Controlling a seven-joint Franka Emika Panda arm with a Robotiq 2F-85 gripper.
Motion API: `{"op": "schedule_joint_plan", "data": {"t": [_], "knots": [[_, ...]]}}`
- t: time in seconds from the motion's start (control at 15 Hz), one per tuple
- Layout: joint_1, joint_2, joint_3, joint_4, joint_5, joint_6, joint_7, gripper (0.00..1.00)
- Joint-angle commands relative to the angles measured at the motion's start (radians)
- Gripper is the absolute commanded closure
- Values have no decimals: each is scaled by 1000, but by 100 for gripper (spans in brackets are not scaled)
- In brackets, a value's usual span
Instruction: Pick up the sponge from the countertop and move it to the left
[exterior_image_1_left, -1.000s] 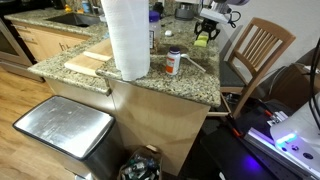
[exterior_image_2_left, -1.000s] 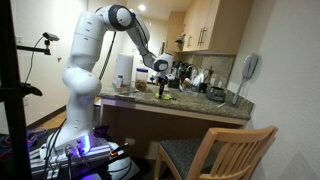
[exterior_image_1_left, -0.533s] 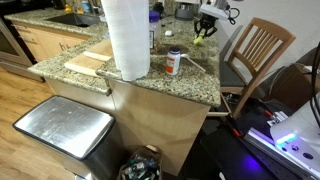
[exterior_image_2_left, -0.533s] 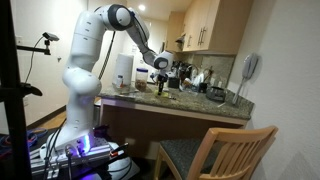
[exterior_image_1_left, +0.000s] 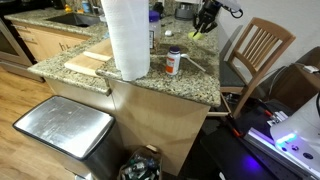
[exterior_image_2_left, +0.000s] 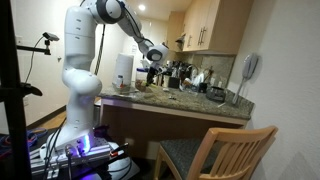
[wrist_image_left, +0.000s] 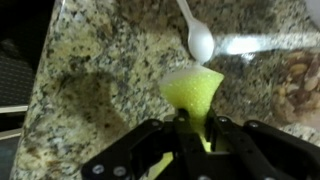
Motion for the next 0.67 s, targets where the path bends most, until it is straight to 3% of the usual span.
{"op": "schedule_joint_plan", "data": {"t": [0.0,0.07,0.13,0.27,0.33,0.6], "knots": [[27,-29,19,-62,124,-47,-178,98],[19,-12,11,-26,69,-26,-94,98],[25,-11,15,-31,75,-27,-103,90],[26,-11,14,-29,74,-27,-96,90],[25,-11,12,-28,74,-27,-96,98],[57,39,45,-2,102,12,-139,98]]}}
